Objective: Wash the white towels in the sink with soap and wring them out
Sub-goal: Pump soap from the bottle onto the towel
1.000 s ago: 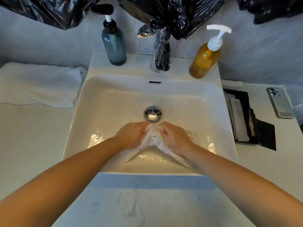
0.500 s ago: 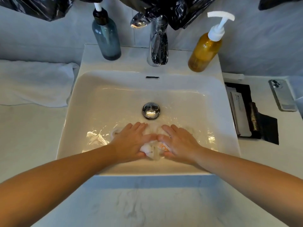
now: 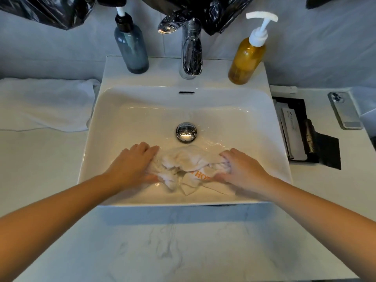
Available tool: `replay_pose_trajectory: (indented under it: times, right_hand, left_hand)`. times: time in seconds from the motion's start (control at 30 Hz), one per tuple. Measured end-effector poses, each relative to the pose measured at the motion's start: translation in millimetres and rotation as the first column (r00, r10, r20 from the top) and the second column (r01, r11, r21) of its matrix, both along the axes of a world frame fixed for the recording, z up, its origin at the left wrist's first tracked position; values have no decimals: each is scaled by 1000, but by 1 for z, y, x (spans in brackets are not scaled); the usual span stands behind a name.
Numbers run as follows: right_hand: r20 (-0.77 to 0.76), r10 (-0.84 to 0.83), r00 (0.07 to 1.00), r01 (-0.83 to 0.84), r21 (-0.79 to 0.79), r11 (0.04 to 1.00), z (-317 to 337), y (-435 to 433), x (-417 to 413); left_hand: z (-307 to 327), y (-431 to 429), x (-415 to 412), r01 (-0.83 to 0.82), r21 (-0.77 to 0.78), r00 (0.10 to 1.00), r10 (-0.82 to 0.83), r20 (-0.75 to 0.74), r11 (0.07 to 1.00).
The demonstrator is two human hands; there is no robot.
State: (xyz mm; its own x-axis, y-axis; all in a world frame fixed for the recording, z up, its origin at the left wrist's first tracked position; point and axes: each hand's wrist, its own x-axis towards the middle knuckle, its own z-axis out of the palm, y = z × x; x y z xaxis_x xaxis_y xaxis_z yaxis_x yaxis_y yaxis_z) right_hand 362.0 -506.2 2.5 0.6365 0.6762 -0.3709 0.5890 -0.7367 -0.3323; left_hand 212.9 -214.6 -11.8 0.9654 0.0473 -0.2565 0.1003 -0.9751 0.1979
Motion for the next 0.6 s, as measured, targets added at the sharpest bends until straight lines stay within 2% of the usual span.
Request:
replay_pose_trajectory:
  times: [0.07,0.1,0.2,0.27,0.3,0.33,0.37,0.47,0.53,0.6]
  right_hand:
    - [-206,-122,971,157,162,974,9,8,0]
    - [-273,-132,953,205,258,944,11,10,0]
    - [-455,-19,890,292,538,791,21,13,-9]
    - [-514,-1,858,337,560,757,22,22,-20]
    - [-504,-27,863,335,532,777,20,30,-25]
    - [-473,-66,878,323,486,812,17,39,-29]
    - [-431,-105,896,304,424,853,12,49,-34]
    - [-234,-166,958,219,221,950,-3,70,-43]
    - [-99,-183,978,197,166,966,-9,77,-43]
    - [-34,-206,978,208,169,963,-11,83,-38]
  left_hand:
    - [8,0,7,-150,-272,988,135,-73,950]
    - [11,1,7,-175,-389,985,165,-60,905]
    - [22,-5,-4,-20,-631,983,130,128,776]
    - [23,-24,-10,34,-719,976,130,172,694]
    - [21,-36,-9,-16,-753,974,181,137,657]
    - [18,-48,-6,-84,-745,968,231,96,662]
    - [11,-58,-1,-146,-696,961,269,71,703]
    - [-2,-82,16,-260,-429,950,309,48,865]
    - [-2,-87,29,-278,-328,948,314,61,903]
    - [4,-87,43,-291,-302,946,320,52,908]
